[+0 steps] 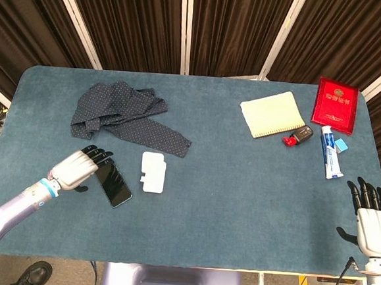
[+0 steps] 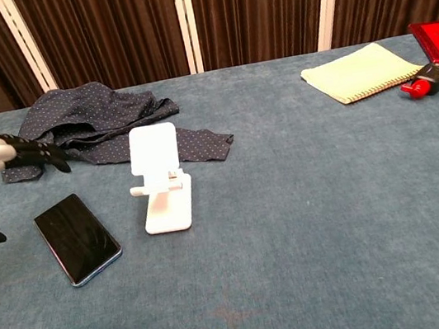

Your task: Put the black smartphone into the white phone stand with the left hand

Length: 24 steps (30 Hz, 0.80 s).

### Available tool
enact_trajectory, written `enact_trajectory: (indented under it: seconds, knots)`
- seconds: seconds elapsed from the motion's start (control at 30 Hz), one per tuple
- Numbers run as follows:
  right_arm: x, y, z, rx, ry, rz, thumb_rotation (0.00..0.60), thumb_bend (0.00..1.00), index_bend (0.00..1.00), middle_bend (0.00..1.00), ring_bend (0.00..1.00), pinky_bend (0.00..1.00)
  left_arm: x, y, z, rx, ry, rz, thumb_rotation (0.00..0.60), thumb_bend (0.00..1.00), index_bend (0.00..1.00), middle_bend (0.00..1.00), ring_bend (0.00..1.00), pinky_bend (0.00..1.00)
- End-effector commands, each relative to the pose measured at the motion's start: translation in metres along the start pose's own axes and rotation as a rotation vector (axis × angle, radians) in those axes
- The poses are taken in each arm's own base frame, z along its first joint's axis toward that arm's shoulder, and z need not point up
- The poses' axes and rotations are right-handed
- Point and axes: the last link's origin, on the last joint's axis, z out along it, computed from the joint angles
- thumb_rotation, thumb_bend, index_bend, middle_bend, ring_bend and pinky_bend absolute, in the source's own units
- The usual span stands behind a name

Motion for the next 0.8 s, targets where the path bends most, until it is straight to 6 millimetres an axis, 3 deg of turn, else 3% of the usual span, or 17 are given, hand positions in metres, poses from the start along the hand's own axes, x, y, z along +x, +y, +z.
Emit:
enact_trajectory:
  seconds: [0.03,0.37,0.8]
  knots:
    - [-0.001,0.000,0.001,-0.004,-0.002,-0.004,0.600,0.00,0.00,0.00,0.00,0.00,-0.005,0.004,0.010,-0.026,-0.030,0.023,0.600,0.00,0.17,0.10,0.14,0.17]
    - [-0.002,0.005,0.001,-0.029,-0.007,-0.014,0.600,0.00,0.00,0.00,0.00,0.00,-0.019,0.019,0.036,-0.095,-0.057,0.057,0.600,0.00,0.17,0.11,0.16,0.19]
    - [-0.001,0.010,0.002,-0.049,-0.009,-0.011,0.600,0.00,0.00,0.00,0.00,0.00,-0.029,0.024,0.042,-0.128,-0.091,0.090,0.600,0.00,0.18,0.11,0.17,0.19]
